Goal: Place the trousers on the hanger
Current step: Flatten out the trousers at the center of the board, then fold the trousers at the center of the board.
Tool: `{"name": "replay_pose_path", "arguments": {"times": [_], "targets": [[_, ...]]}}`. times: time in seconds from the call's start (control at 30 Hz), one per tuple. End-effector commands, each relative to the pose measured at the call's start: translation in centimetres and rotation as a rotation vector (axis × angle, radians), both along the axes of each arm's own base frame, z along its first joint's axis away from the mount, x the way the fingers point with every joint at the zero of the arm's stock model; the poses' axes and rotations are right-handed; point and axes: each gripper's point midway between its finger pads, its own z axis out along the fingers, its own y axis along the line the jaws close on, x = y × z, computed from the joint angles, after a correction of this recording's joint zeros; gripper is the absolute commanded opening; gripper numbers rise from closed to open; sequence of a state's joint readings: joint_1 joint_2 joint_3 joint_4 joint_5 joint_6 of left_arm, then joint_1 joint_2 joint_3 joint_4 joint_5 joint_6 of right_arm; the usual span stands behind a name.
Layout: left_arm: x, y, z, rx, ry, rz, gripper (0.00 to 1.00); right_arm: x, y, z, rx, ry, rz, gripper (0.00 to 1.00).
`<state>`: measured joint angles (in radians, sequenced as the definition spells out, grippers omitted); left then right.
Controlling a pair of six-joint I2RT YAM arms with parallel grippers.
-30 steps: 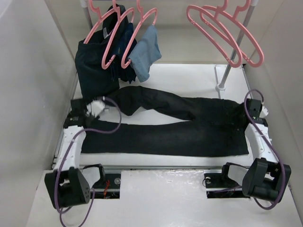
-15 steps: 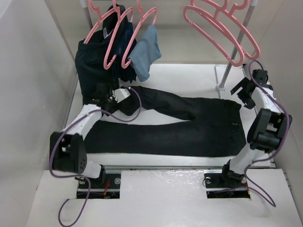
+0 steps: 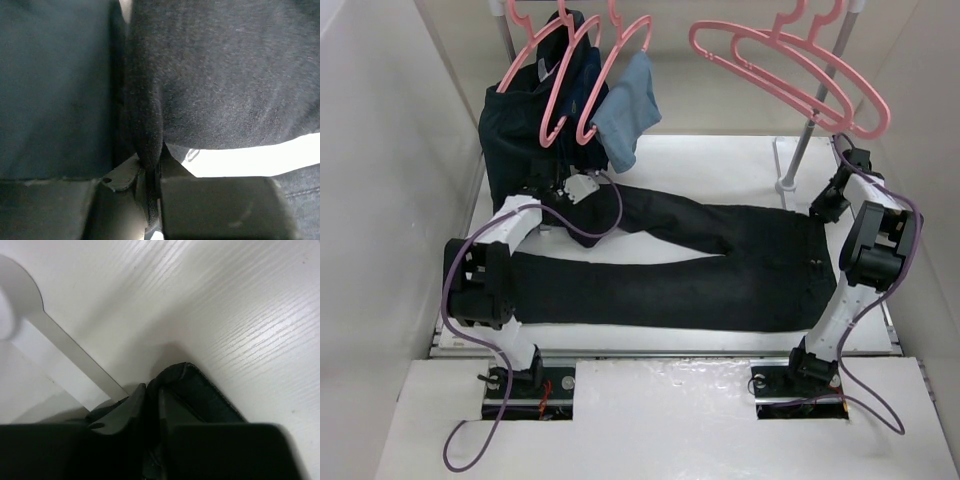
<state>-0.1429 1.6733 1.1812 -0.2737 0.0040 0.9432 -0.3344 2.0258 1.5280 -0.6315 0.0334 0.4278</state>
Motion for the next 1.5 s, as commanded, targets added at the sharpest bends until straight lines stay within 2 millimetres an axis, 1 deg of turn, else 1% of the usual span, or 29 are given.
{"name": "replay_pose_path", "arguments": {"times": [0.0, 0.03, 0.1, 0.13, 0.23, 0.27, 0.33, 0.37, 0.43, 0.47, 0.5, 0.57, 0.6, 0.63, 0.67, 0.7, 0.73, 0.77, 0.8, 0.87, 0.9, 0.93, 1.0, 1.1, 1.27, 1.37, 1.4, 1.43, 1.47], "targets": [[0.0, 1.6, 2.4, 0.001, -0.008, 0.031, 0.0, 0.3, -0.5, 1.1, 0.006, -0.035, 0.012, 0.13], [0.0, 2.2, 3.6, 0.012, -0.038, 0.04, 0.0, 0.3, -0.8, 2.2, -0.017, -0.055, 0.016, 0.0], [-0.2, 3.2, 5.3, 0.065, -0.079, 0.059, 0.0, -0.8, -1.4, 2.5, -0.039, -0.045, -0.008, 0.0], [-0.4, 3.7, 7.0, 0.085, -0.12, 0.068, 0.0, -0.8, -1.7, 4.0, -0.069, -0.077, -0.001, 0.0], [-0.6, 5.5, 11.1, 0.172, -0.211, 0.117, 0.0, -1.7, -2.1, 6.0, -0.12, -0.108, -0.011, 0.0], [-0.9, 6.0, 13.3, 0.203, -0.26, 0.12, 0.0, -2.0, -2.1, 8.0, -0.143, -0.146, -0.017, 0.0], [-1.9, 7.5, 15.0, 0.279, -0.282, 0.162, 0.0, -3.4, -3.1, 9.1, -0.175, -0.169, -0.072, 0.0], [-2.6, 8.0, 16.7, 0.303, -0.318, 0.175, 0.0, -3.7, -3.2, 11.5, -0.203, -0.233, -0.091, 0.0], [-4.3, 9.2, 16.7, 0.39, -0.301, 0.183, 0.0, -4.9, -3.6, 13.1, -0.224, -0.29, -0.154, 0.0], [-4.9, 9.6, 16.9, 0.414, -0.309, 0.187, 0.0, -6.1, -3.9, 12.7, -0.227, -0.288, -0.185, 0.0], [-6.1, 10.0, 18.2, 0.43, -0.35, 0.2, 0.0, -6.8, -4.2, 14.6, -0.246, -0.356, -0.229, 0.0], [-8.7, 10.6, 15.3, 0.495, -0.261, 0.169, 0.0, -7.9, -4.3, 15.1, -0.27, -0.382, -0.27, 0.0], [-10.8, 11.1, 15.1, 0.51, -0.244, 0.163, 0.0, -8.7, -3.9, 14.1, -0.261, -0.372, -0.277, 0.0], [-12.3, 11.3, 13.7, 0.517, -0.2, 0.137, 0.0, -9.3, -3.5, 14.5, -0.25, -0.396, -0.3, 0.0], [-14.8, 11.2, 9.1, 0.525, -0.075, 0.076, 0.0, -9.7, -3.3, 14.2, -0.244, -0.402, -0.31, 0.0], [-16.5, 11.4, 7.2, 0.523, -0.029, 0.067, 0.0, -10.7, -2.8, 12.6, -0.227, -0.372, -0.32, 0.0], [-18.4, 11.6, 6.2, 0.533, -0.018, 0.054, 0.0, -11.0, -2.6, 12.6, -0.214, -0.394, -0.345, 0.0], [-19.9, 11.3, 4.2, 0.525, 0.036, 0.013, 0.07, -11.5, -2.3, 12.0, -0.203, -0.387, -0.356, 0.0], [-22.7, 11.4, 0.7, 0.525, 0.149, -0.024, 0.13, -11.8, -2.1, 11.7, -0.195, -0.392, -0.368, 0.0], [-24.7, 11.1, -0.5, 0.488, 0.161, -0.013, 0.28, -12.8, -1.6, 10.8, -0.183, -0.395, -0.385, 0.0], [-26.0, 11.1, -1.9, 0.472, 0.205, -0.012, 0.44, -13.1, -1.8, 10.9, -0.187, -0.403, -0.394, 0.0], [-26.3, 10.9, -2.3, 0.452, 0.203, -0.001, 0.5, -13.3, -1.7, 10.8, -0.187, -0.403, -0.394, 0.0], [-27.0, 10.8, -3.8, 0.419, 0.191, 0.051, 0.52, -13.4, -1.6, 11.1, -0.19, -0.415, -0.394, 0.0], [-25.6, 10.6, -4.5, 0.367, 0.087, 0.129, 0.66, -13.4, -1.6, 11.8, -0.188, -0.43, -0.402, 0.0], [-23.5, 10.8, -5.1, 0.348, -0.061, 0.2, 0.73, -12.9, -1.9, 14.1, -0.217, -0.481, -0.379, 0.0], [-22.6, 11.0, -5.2, 0.354, -0.112, 0.209, 0.7, -12.6, -1.5, 14.5, -0.205, -0.491, -0.34, 0.0], [-22.7, 11.0, -5.7, 0.359, -0.085, 0.204, 0.4, -12.5, -1.3, 14.5, -0.196, -0.494, -0.332, 0.0], [-22.7, 11.0, -5.7, 0.359, -0.085, 0.204, 0.4, -12.5, -1.3, 14.5, -0.196, -0.494, -0.332, 0.0], [-22.8, 11.1, -5.4, 0.369, -0.073, 0.208, 0.04, -12.5, -1.3, 14.8, -0.196, -0.495, -0.332, 0.0]]}}
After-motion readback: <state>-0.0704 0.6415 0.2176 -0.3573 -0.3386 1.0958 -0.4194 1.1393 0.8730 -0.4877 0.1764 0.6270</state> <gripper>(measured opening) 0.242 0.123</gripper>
